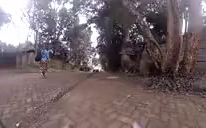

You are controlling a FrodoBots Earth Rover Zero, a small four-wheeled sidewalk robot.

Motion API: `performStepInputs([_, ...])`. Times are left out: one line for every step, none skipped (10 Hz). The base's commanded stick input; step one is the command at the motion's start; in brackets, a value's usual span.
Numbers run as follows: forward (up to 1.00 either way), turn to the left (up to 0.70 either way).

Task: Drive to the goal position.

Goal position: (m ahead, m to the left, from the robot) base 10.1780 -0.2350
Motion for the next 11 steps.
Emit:
performStepInputs([0.5, 0.13])
performStepInputs([0.5, 0.09])
performStepInputs([0.5, 0.05])
performStepInputs([0.5, 0.19])
performStepInputs([0.5, 0.18])
performStepInputs([0.5, 0.13])
performStepInputs([0.5, 0.05])
performStepInputs([0.5, 0.08])
performStepInputs([0.5, 0.29])
performStepInputs([0.5, 0.49])
performStepInputs([0.5, 0.34])
